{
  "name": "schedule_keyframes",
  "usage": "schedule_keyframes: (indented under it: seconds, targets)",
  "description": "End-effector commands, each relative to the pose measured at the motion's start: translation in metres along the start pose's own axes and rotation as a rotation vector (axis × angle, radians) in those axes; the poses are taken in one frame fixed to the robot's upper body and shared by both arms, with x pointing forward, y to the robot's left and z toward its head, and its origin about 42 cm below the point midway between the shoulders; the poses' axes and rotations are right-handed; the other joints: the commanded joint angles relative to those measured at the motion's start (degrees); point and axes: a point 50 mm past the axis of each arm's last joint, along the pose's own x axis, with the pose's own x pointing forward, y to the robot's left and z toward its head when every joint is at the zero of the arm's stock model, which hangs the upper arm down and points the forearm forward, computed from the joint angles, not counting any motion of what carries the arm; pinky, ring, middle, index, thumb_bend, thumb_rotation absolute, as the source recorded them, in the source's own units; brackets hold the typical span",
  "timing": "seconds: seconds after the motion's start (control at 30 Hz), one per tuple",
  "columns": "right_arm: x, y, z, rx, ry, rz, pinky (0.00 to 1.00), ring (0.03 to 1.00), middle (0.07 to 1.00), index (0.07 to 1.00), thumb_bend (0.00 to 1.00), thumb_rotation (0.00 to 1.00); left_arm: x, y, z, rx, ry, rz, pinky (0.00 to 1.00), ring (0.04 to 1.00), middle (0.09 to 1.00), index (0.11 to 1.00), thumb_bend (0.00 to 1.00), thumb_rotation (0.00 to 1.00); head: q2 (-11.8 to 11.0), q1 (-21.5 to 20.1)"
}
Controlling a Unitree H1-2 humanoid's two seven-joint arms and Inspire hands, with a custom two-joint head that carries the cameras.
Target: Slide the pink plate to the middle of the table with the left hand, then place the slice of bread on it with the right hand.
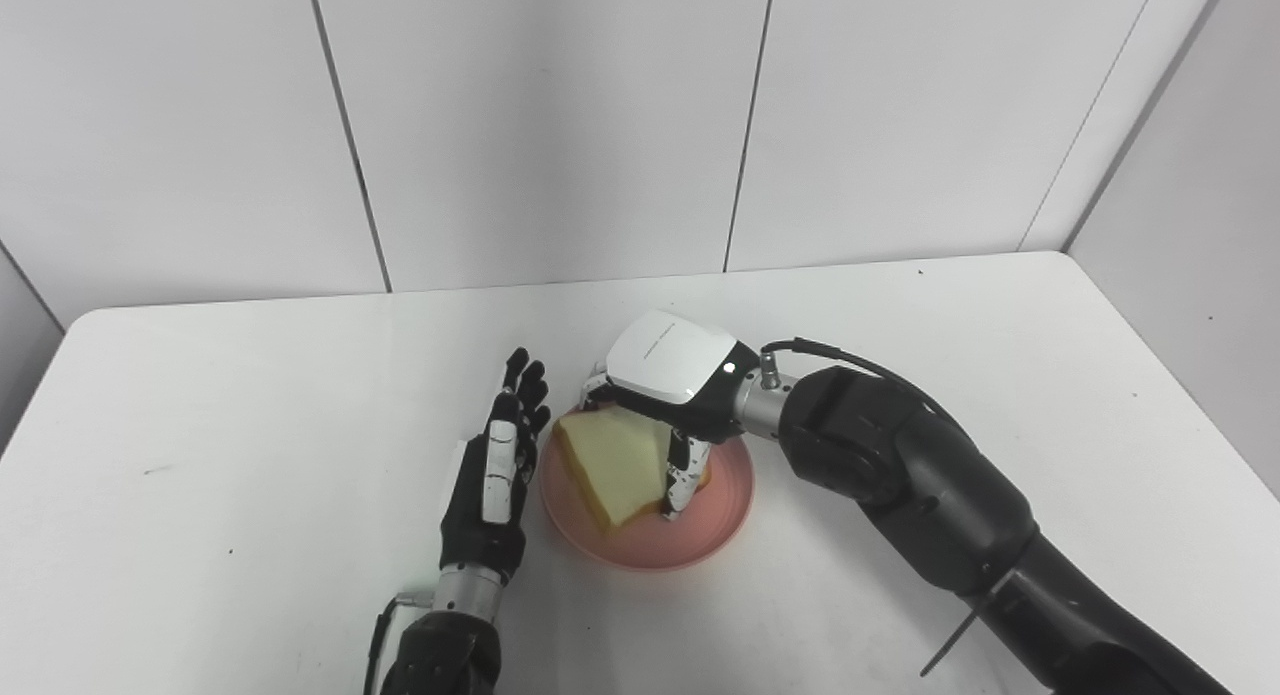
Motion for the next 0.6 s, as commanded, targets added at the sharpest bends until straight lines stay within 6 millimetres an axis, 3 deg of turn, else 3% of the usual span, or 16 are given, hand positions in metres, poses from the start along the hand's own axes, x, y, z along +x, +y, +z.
schedule_keyframes:
  seconds: [0.0, 0.1, 0.3, 0.57]
  targets:
    - [-0.005, -0.026, -0.007, -0.026, 0.011, -0.064, 0.77, 0.812, 0.823, 0.781, 0.82, 0.42, -0.013, 0.002, -0.015, -0.021, 0.049, 0.013, 1.0, 1.0, 0.985, 0.966, 0.75, 1.0, 0.02, 0.0]
    - [-0.01, -0.023, -0.007, -0.004, 0.015, -0.05, 0.83, 0.844, 0.843, 0.822, 0.82, 0.46, -0.013, 0.003, -0.015, -0.019, 0.047, 0.012, 1.0, 1.0, 0.988, 0.968, 0.75, 1.0, 0.03, -0.05]
    - [-0.025, -0.024, -0.007, 0.066, 0.034, -0.066, 0.87, 0.865, 0.847, 0.849, 0.86, 0.38, -0.014, 0.006, -0.015, -0.016, 0.044, 0.011, 1.0, 1.0, 0.988, 0.967, 0.75, 1.0, -0.39, 0.08]
    - [-0.04, -0.029, -0.007, 0.082, 0.066, -0.012, 0.96, 0.934, 0.879, 0.867, 0.86, 0.44, -0.015, 0.009, -0.015, -0.044, 0.058, 0.012, 1.0, 1.0, 0.994, 0.969, 0.77, 1.0, -0.39, -0.16]
